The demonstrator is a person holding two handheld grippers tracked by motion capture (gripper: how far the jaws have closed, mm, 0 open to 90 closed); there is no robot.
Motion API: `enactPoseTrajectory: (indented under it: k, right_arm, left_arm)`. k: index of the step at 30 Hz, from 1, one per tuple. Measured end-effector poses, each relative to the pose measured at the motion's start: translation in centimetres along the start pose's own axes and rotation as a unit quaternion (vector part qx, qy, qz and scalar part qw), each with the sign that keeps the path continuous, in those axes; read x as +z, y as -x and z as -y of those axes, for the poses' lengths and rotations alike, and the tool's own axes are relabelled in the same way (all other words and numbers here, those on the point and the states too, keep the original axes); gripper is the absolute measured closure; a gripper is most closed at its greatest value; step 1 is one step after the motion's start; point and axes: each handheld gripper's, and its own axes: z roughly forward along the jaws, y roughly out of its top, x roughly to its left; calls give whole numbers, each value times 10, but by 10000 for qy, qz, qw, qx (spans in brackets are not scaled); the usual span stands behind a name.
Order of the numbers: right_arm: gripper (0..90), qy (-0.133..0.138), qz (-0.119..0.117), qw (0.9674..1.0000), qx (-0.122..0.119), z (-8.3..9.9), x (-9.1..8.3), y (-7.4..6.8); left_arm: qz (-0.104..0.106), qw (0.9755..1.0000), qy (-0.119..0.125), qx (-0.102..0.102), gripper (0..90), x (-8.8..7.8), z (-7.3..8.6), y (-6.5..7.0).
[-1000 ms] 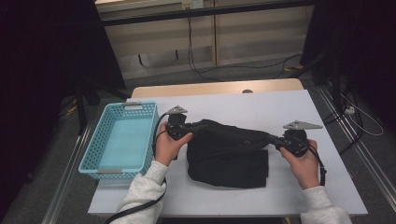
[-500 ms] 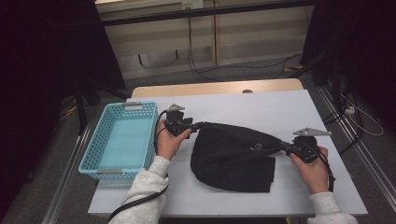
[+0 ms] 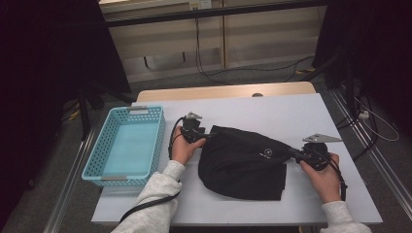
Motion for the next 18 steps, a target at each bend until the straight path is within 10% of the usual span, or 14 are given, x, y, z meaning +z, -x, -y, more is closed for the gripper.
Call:
enactPoseTrajectory:
  k: [6, 18]
  right_arm:
    - [871, 21, -1, 10000, -37, 0, 0, -2]
    - [871, -52, -61, 9998, -166, -1, 5, -12]
  left_arm:
    - [3, 10000, 11, 18, 379, 1, 1, 4]
    - [292, 9991, -276, -124, 730, 0, -1, 10]
